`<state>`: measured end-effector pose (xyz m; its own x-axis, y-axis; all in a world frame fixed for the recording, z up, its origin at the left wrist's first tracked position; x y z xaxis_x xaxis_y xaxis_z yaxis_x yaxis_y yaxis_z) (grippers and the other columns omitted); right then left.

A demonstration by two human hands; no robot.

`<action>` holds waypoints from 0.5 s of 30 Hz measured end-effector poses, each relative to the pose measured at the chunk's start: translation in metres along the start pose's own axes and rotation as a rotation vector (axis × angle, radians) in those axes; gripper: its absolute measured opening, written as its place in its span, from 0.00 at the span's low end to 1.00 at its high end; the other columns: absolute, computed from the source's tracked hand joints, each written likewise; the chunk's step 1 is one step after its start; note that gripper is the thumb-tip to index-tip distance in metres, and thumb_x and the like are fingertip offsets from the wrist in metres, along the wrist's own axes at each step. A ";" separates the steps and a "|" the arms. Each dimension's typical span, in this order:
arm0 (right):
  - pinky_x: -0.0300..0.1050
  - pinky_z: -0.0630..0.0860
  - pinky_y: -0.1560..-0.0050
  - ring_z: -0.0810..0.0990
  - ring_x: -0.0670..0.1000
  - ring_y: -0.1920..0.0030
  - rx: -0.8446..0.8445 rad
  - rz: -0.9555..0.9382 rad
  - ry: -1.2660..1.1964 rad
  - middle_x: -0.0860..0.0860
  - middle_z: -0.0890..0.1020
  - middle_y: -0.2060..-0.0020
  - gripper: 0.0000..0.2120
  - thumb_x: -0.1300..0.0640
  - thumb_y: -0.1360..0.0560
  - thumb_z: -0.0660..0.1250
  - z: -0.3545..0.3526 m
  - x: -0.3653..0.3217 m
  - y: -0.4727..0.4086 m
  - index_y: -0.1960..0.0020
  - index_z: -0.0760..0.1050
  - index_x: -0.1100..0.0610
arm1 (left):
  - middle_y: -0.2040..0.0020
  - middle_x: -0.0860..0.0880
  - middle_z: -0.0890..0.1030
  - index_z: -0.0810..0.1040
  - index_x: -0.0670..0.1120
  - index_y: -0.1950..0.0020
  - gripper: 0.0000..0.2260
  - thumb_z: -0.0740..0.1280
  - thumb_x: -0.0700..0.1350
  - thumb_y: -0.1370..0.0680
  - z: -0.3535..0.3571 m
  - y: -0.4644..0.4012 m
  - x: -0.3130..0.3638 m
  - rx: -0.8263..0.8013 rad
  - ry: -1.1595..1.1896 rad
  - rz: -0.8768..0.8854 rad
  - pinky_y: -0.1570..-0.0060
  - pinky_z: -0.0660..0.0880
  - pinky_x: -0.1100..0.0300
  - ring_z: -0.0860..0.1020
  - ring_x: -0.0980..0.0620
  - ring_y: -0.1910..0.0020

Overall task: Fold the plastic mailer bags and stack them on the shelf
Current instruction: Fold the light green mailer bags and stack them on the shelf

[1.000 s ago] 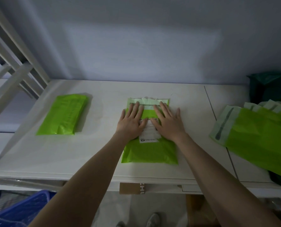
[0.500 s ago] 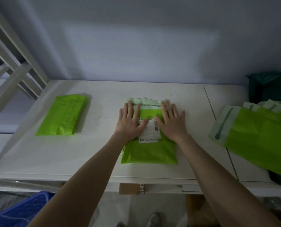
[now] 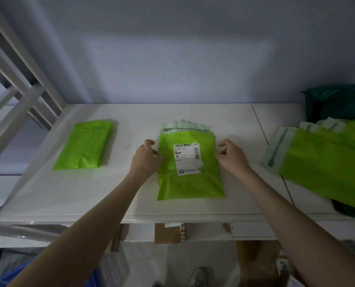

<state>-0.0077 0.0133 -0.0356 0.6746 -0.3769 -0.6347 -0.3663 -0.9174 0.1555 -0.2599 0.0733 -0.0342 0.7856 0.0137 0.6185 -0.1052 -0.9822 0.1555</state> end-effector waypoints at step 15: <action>0.40 0.72 0.64 0.78 0.51 0.66 0.025 0.158 -0.213 0.55 0.80 0.62 0.04 0.64 0.31 0.69 -0.003 0.008 0.005 0.60 0.76 0.58 | 0.68 0.46 0.81 0.76 0.43 0.59 0.08 0.63 0.32 0.25 0.017 0.001 -0.007 -0.108 0.796 -0.262 0.69 0.78 0.68 0.79 0.57 0.75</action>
<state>-0.0018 0.0056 -0.0376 0.4592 -0.4772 -0.7493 -0.4740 -0.8450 0.2476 -0.2553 0.0686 -0.0517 0.1329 0.4062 0.9041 -0.0688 -0.9062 0.4173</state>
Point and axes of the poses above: each hand's wrist, its own y-axis away from the middle knuckle, its own z-axis out of the palm, x = y × z, the point moved 7 cm from there along -y, towards the middle knuckle
